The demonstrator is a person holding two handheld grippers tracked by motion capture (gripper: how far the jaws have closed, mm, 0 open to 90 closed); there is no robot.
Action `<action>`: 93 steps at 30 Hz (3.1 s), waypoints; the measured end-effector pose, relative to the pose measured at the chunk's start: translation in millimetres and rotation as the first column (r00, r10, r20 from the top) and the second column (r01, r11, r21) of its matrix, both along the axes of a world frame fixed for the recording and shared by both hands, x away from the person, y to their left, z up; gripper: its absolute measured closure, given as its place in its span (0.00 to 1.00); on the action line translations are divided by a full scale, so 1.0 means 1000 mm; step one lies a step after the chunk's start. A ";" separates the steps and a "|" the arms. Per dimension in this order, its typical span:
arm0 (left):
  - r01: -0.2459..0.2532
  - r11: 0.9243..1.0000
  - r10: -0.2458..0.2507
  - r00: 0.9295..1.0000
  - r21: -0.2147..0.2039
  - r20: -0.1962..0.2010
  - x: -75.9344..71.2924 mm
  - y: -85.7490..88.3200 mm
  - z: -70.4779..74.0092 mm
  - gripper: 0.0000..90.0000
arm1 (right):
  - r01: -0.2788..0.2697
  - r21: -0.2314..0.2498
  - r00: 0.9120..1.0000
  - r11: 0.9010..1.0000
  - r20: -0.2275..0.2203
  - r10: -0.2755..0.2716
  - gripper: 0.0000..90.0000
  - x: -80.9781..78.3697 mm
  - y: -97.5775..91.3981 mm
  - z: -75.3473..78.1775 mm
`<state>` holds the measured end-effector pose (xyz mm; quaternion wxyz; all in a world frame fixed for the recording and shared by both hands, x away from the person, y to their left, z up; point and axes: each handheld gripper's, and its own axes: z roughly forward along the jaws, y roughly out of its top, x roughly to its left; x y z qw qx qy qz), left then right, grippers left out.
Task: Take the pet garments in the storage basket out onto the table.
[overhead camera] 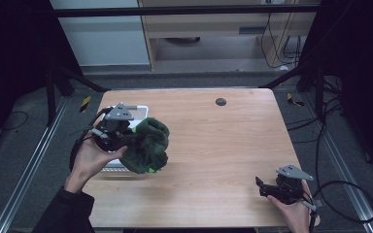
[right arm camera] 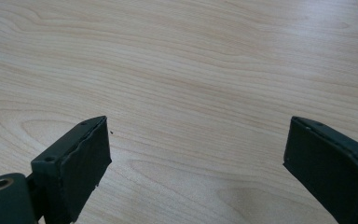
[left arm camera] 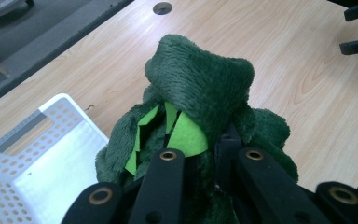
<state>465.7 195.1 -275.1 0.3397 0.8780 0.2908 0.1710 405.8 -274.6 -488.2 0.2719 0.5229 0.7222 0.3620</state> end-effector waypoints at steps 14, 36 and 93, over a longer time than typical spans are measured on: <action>0.062 0.998 -0.061 0.998 0.027 -0.027 0.004 -0.030 -0.007 0.94 | 0.000 -0.002 1.000 1.000 0.004 0.000 0.08 0.000 0.000 0.001; 0.153 0.986 -0.149 0.987 0.066 -0.060 0.012 -0.077 -0.022 0.94 | 0.000 0.003 1.000 1.000 0.007 0.000 0.08 0.000 -0.001 0.002; 0.212 0.973 -0.190 0.962 0.097 -0.193 0.040 -0.136 -0.111 0.87 | -0.001 -0.032 1.000 0.999 0.029 0.001 0.08 0.000 -0.002 0.001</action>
